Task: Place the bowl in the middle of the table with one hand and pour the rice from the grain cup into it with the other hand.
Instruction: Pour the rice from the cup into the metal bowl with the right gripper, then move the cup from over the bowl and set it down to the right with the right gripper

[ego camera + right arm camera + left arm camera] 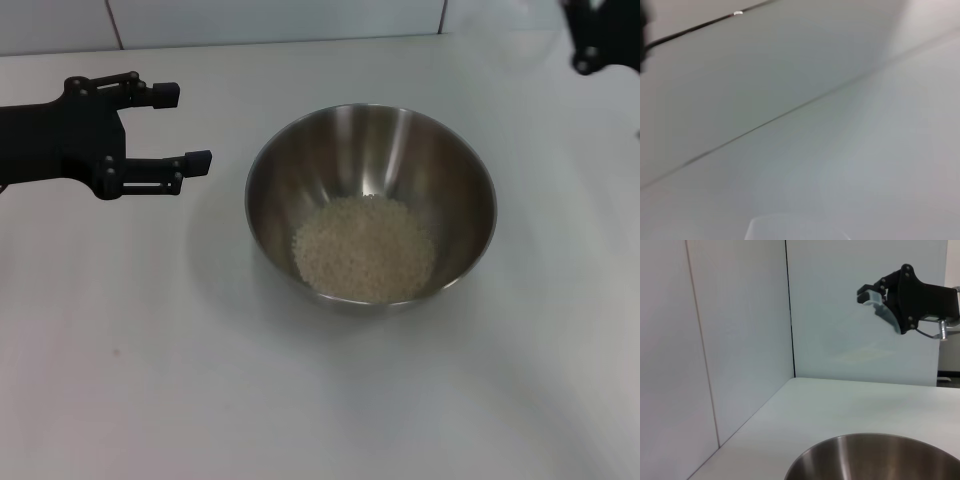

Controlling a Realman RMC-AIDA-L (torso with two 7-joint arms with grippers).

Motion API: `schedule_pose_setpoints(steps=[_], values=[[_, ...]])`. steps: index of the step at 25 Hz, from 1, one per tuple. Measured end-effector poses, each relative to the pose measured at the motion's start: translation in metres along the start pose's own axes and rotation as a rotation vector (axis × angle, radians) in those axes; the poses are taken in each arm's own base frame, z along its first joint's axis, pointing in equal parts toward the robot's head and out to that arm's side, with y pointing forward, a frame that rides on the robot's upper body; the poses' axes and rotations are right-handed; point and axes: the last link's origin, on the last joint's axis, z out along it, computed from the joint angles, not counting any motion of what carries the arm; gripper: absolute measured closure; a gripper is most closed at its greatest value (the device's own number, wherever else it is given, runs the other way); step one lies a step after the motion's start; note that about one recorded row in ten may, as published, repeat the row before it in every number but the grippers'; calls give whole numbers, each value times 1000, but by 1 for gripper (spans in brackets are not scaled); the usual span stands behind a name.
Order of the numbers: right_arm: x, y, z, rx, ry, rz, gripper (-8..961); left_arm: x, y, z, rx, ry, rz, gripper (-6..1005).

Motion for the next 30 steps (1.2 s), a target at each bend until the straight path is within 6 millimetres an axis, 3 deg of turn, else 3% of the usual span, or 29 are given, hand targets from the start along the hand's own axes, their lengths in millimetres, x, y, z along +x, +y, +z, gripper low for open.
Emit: schedule_pose_setpoints(steps=[6,12,23,30], values=[[39,-10,-39,1,69,323,922,1,0,0,0,1,7,157],[71,-4,-63,-55,206,548,921,3,0,1,-6,-2,14,157],[88,13,-85,-187,330,873,919,3,3,4,-14,3,16,157],[97,21,-95,-191,394,961,918,1,4,4,-15,5,11,157]])
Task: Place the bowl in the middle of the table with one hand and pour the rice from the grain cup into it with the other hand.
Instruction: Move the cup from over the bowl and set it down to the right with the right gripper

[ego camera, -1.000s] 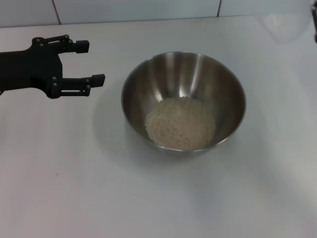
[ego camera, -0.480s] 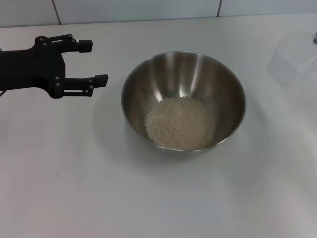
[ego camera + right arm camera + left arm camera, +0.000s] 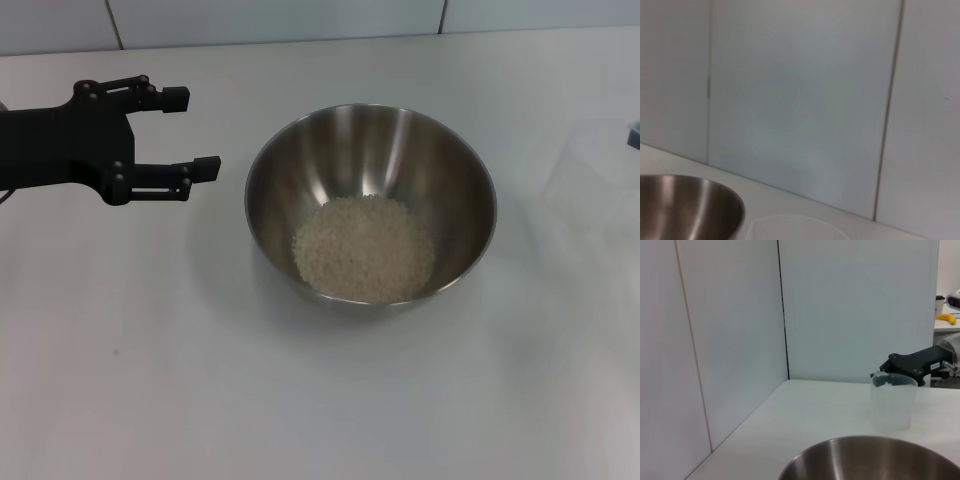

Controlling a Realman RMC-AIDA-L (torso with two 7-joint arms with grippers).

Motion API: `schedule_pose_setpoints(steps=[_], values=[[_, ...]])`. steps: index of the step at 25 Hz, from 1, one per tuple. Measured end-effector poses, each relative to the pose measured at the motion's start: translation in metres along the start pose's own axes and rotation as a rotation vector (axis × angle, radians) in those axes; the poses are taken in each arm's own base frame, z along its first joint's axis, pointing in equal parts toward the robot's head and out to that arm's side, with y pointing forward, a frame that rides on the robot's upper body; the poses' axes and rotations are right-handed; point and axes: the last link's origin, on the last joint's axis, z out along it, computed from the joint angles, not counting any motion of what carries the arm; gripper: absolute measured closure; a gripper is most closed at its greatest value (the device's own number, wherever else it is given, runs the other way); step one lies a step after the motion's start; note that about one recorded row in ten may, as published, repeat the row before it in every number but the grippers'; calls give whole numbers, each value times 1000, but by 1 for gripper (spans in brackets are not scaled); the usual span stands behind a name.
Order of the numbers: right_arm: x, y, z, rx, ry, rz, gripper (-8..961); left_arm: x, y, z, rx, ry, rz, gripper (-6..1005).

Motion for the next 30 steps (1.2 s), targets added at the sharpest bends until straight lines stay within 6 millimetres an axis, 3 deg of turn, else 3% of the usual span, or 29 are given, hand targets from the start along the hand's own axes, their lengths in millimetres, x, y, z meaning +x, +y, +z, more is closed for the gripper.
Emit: schedule_pose_setpoints(steps=[10,19,30], values=[[21,-7,-4,99,70,68,916,-1,1,1,-1,-4,1,157],[31,-9,5,137,119,103,915,1,0,2,-5,-4,10,157],[33,-5,17,148,136,105,913,1,0,2,-5,-5,11,157]])
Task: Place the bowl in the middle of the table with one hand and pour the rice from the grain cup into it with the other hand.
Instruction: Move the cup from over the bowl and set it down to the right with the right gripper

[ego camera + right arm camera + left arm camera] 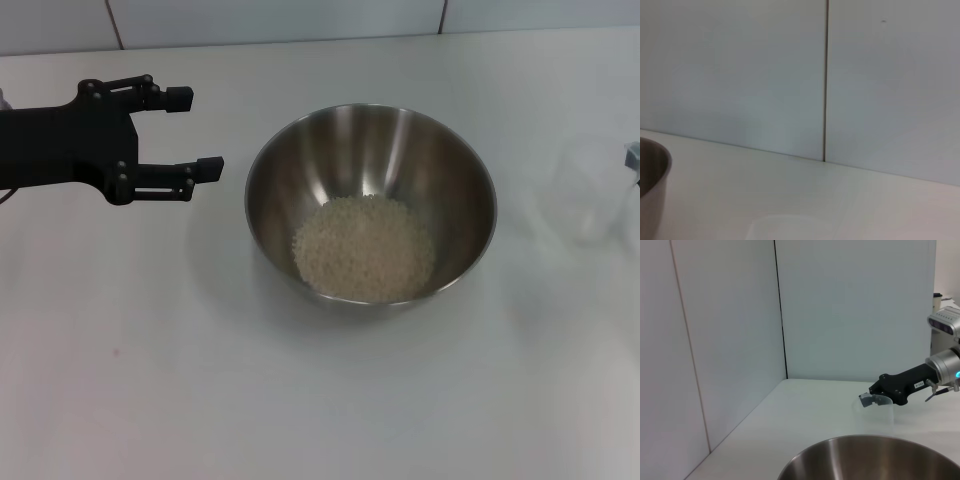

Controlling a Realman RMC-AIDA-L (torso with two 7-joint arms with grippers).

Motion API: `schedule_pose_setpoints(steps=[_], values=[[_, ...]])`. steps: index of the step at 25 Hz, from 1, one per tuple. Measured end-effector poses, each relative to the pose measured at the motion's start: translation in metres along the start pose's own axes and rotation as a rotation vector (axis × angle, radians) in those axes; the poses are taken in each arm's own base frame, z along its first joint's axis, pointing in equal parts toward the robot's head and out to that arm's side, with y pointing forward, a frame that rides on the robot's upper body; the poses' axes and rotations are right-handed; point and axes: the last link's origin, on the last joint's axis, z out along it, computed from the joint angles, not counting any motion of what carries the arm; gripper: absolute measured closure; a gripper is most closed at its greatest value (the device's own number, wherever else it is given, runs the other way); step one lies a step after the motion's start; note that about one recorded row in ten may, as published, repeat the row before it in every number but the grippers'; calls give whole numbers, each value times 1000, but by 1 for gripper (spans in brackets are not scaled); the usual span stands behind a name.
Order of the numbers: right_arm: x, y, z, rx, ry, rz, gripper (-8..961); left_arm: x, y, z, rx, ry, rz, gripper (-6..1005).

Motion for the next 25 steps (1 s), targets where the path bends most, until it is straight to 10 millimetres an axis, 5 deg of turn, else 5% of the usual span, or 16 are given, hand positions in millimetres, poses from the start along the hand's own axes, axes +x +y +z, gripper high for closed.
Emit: schedule_pose_setpoints(steps=[25], values=[[0,-1,3,-2,18,-20,909,2,0,0,2,0,8,157]])
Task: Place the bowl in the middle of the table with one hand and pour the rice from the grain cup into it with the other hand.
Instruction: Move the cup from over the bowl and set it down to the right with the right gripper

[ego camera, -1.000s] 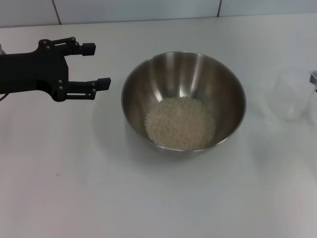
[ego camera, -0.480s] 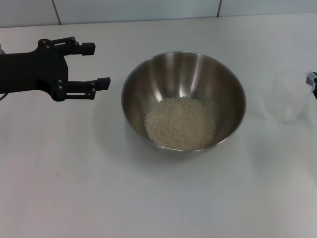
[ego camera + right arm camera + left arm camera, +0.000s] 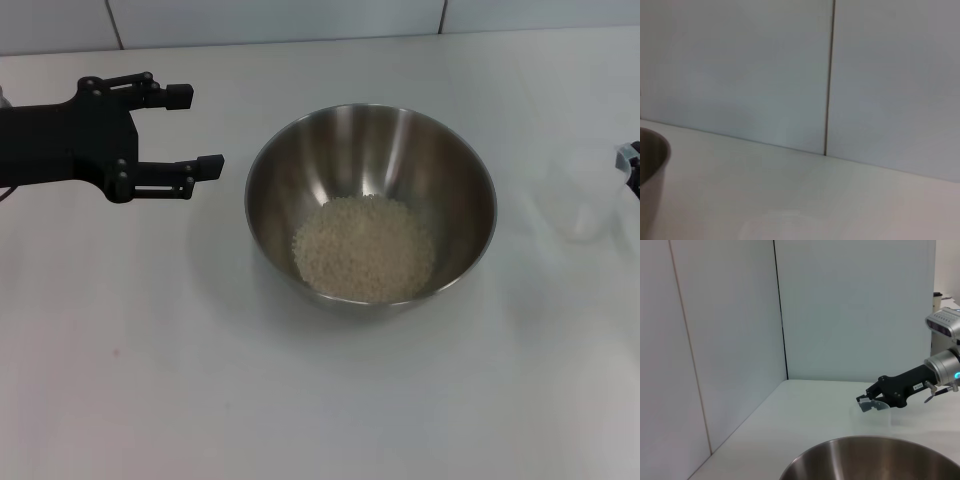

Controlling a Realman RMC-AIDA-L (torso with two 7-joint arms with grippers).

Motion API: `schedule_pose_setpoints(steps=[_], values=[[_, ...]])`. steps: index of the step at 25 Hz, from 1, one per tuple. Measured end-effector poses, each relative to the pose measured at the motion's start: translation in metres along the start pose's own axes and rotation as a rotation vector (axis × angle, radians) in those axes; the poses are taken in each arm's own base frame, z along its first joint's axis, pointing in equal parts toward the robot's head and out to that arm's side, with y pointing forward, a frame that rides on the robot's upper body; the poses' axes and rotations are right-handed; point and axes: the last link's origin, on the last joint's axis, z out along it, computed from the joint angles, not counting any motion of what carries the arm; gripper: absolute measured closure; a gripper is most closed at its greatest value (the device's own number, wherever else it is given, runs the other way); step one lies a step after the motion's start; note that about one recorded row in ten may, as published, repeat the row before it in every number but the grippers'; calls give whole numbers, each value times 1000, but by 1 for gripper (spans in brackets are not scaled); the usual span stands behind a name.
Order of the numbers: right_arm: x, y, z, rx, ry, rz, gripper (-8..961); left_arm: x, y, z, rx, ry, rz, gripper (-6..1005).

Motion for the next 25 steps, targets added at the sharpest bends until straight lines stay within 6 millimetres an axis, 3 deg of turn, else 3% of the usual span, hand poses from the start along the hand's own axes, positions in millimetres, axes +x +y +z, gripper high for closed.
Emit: schedule_pose_setpoints(steps=[17,19,25], values=[[8,0,-6,20,17,67,460,1,0,0,1,0,3,157],[9,0,-7,21,18,68,248,1,0,0,0,0,3,157],[18,2,-17,30,26,84,226,1,0,0,1,0,4,157]])
